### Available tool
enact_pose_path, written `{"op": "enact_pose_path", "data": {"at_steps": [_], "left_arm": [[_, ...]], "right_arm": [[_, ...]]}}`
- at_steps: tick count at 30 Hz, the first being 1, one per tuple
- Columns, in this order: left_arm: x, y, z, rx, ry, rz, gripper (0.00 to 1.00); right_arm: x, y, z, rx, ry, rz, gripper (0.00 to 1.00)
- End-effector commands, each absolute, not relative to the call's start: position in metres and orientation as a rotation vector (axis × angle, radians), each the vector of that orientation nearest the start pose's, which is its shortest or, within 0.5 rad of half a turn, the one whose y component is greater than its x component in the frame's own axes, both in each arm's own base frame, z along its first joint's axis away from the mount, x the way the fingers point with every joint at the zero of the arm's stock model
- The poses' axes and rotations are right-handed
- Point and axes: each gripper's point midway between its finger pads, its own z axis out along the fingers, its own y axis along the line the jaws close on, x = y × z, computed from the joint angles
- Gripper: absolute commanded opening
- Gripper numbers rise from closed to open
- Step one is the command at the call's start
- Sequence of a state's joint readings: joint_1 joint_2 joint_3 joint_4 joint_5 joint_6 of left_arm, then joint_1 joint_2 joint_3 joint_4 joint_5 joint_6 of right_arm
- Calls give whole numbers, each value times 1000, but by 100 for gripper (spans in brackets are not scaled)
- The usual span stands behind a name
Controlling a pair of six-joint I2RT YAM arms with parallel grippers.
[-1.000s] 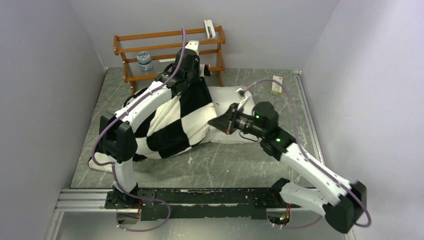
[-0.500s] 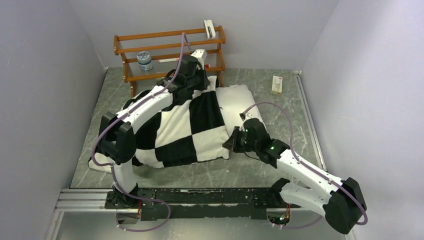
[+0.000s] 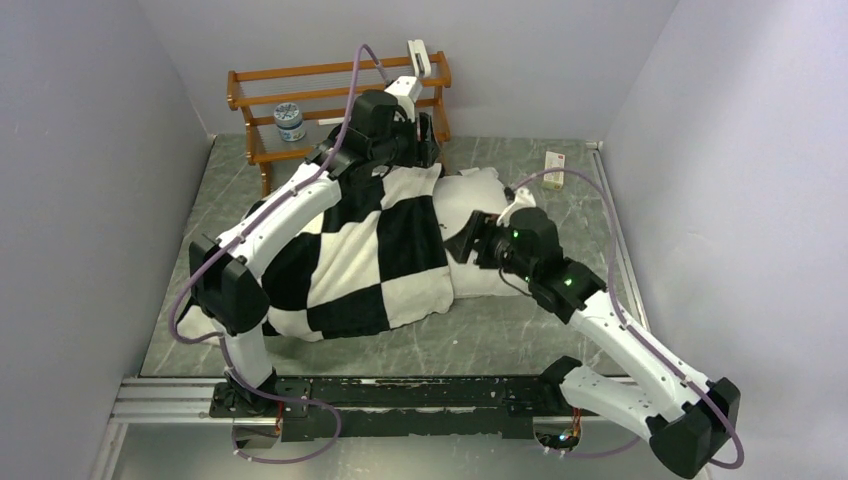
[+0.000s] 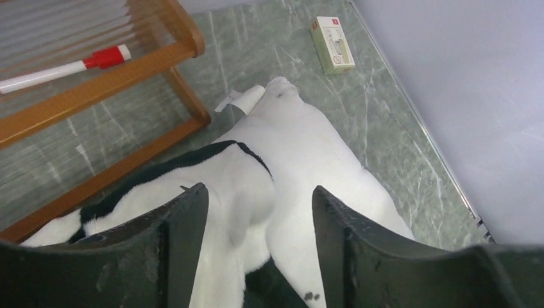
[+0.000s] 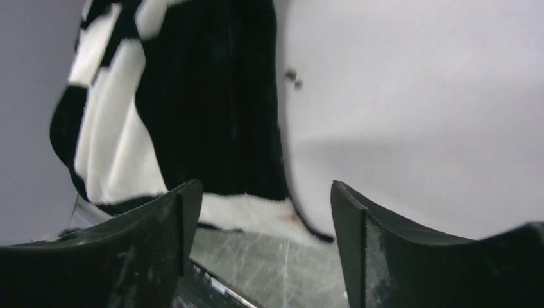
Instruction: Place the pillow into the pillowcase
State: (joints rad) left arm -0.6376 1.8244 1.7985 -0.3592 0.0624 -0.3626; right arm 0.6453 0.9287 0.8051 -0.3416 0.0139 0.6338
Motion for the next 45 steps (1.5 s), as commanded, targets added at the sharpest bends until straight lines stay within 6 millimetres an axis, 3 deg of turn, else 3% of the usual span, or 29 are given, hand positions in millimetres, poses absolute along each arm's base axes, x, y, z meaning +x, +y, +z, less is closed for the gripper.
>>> {"op": "enact_pose_path", "data": {"at_steps": [1,7,11,13,16,19,20,25,27,29,33,35,37,40,45], "left_arm": [[402,-328,309,310,2038,-521,66],[393,-323,281,305,2084,-317,68],[400,-332,251,333,2137,-225,70],[400,-340,234,357,2166,-194,69],[398,-352,213,396,2194,-191,58],[388,-380,218,440,2178,-304,14],[385,-393,228,455,2155,-369,6],[368,-463,327,424,1939,-827,5],[366,-477,346,378,1876,-946,5],[369,-480,334,340,1888,-957,5],[371,-476,288,343,1979,-885,5],[373,-467,282,346,1992,-829,5],[374,-456,288,349,1992,-767,17],[370,-431,302,364,2007,-659,46],[332,-371,291,385,2110,-434,70]], "right_arm": [[282,187,239,13,2053,715,79],[341,137,235,131,2015,761,82],[368,108,200,234,2071,722,82],[370,97,173,281,2114,736,82],[363,101,138,271,2174,808,79],[349,122,130,192,2174,981,73],[339,134,131,151,2167,1072,68],[308,168,165,15,2063,1280,41],[300,172,175,16,2028,1306,26],[293,175,176,32,2018,1308,16],[283,177,164,76,2037,1330,6],[280,178,162,85,2037,1335,3],[277,179,160,84,2043,1327,2],[275,178,158,89,2053,1302,2],[270,177,154,122,2050,1294,2]]}}
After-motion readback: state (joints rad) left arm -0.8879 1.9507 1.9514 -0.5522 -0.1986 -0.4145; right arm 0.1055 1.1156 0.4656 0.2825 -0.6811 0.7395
